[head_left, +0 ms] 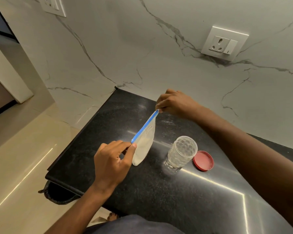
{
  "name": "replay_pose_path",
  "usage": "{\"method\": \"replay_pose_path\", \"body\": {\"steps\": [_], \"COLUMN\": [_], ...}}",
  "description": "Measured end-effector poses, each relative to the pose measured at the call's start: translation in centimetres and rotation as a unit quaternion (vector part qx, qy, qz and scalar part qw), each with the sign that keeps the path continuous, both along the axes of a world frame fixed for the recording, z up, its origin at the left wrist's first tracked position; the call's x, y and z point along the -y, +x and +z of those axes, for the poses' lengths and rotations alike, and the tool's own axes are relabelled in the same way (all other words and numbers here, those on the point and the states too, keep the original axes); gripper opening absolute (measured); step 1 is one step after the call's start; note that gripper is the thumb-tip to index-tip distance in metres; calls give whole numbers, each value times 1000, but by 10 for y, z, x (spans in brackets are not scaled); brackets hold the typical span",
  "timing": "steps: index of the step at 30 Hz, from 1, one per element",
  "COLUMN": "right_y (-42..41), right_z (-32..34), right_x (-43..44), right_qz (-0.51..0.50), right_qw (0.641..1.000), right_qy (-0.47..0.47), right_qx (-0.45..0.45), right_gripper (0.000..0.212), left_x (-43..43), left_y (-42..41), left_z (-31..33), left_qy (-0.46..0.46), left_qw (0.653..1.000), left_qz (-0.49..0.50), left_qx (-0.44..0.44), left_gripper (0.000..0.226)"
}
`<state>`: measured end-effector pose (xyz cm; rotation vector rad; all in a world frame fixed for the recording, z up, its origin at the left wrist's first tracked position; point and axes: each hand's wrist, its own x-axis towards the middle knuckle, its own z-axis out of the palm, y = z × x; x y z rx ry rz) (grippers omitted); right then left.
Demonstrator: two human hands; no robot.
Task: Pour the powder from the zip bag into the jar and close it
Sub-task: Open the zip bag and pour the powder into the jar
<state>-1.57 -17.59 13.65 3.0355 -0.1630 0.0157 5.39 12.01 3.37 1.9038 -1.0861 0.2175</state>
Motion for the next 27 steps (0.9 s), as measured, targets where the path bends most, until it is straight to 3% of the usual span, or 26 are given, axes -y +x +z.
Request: {"method": "replay_pose_path", "body": {"steps": [2,4,6,9,11,14,21,27], "right_y": [-3,-11,-21,-27,-26,-23,-20,-20], "right_z": [-3,-6,-13,-26,-38,-52,-63,-60], "right_x": [-9,-27,-50,-84,-100,-115,-123,-121], "right_qz": [-49,-132,-213,-304,-334,-351,-365,-371], "right_qw": [995,962,887,741,678,614,571,571], "right_qy": [57,170,324,548,611,662,692,691], "right_qx": [60,169,250,241,234,249,246,241], "right_gripper": [26,22,17,28,28,24,14,15], "left_x": [-3,-5,2,30,49,69,78,75], "left_y": [4,12,22,40,48,54,57,59], "left_z": [6,15,28,47,55,58,52,55], "left_qy": [11,-8,-29,13,68,134,136,141], "left_qw": [998,987,965,928,906,871,851,819], "left_qz": [-12,-42,-63,-85,-119,-153,-147,-176], "left_qx": [-55,-152,-255,-363,-401,-448,-486,-527], "left_gripper": [39,35,32,18,10,12,10,13]}}
